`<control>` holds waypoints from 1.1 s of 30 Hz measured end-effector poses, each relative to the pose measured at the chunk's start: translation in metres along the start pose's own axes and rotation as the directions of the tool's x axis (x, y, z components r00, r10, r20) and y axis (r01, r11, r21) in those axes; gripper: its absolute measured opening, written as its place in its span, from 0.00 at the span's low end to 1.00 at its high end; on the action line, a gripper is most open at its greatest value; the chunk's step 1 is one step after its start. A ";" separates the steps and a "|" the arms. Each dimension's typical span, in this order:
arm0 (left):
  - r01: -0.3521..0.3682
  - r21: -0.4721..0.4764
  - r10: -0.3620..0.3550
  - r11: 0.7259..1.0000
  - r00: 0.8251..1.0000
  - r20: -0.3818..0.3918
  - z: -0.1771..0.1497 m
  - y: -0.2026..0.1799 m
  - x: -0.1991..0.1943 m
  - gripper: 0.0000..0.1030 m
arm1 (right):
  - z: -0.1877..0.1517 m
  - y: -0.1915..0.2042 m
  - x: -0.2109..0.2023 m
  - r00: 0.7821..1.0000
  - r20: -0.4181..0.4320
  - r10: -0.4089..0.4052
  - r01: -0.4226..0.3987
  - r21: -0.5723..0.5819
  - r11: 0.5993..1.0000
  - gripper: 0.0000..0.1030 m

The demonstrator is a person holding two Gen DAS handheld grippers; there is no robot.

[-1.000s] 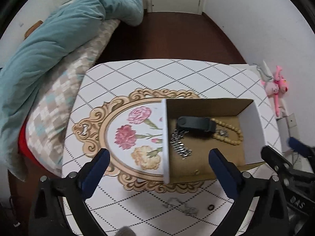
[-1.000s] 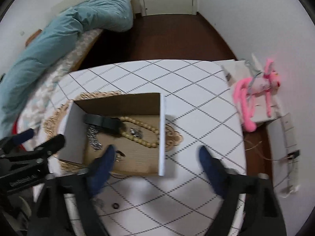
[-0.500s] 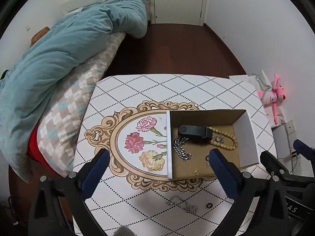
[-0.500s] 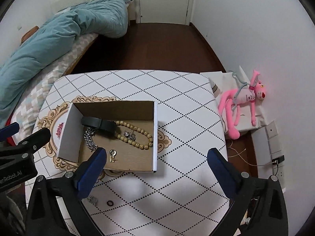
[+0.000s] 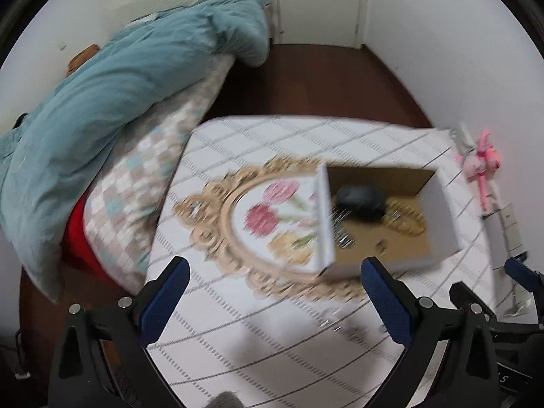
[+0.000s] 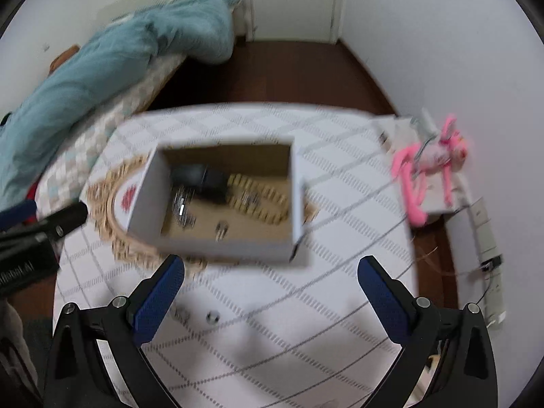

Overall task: Organize jewelry
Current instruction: 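Withdraw both tools from the box, then grasp the silver chain with the left tool while the right tool holds a small ring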

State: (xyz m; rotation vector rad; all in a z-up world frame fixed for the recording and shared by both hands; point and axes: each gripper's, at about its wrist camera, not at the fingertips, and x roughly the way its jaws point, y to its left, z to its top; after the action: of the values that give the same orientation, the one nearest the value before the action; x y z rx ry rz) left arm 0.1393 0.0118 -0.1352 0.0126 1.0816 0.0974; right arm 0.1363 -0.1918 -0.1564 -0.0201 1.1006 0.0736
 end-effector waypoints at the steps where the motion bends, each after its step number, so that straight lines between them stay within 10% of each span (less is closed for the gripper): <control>1: -0.011 0.000 0.011 1.000 1.000 -0.019 -0.008 0.003 0.007 1.00 | -0.011 0.005 0.011 1.000 -0.025 0.015 -0.015 -0.003 1.000 1.00; 5: -0.035 -0.028 0.031 0.999 0.992 -0.123 -0.043 0.017 0.038 1.00 | -0.041 0.022 0.042 0.997 -0.062 0.041 -0.043 -0.028 0.999 0.96; 17: -0.084 -0.016 0.079 0.996 0.978 -0.195 -0.084 0.029 0.065 1.00 | -0.083 0.056 0.074 0.999 -0.029 0.024 -0.027 -0.115 0.993 0.33; 18: -0.082 -0.016 0.077 0.997 0.978 -0.194 -0.085 0.029 0.064 1.00 | -0.084 0.057 0.073 1.000 -0.019 0.020 -0.023 -0.121 0.992 0.15; 33: 0.077 0.065 -0.065 0.995 0.985 -0.160 -0.085 -0.053 0.053 0.99 | -0.082 -0.027 0.050 0.999 -0.029 0.032 -0.029 0.105 0.994 0.13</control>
State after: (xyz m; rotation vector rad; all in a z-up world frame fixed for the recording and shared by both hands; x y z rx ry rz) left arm 0.0931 -0.0391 -0.2246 0.0305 1.2422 -0.0046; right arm 0.0876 -0.2205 -0.2386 0.0894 1.1339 0.0433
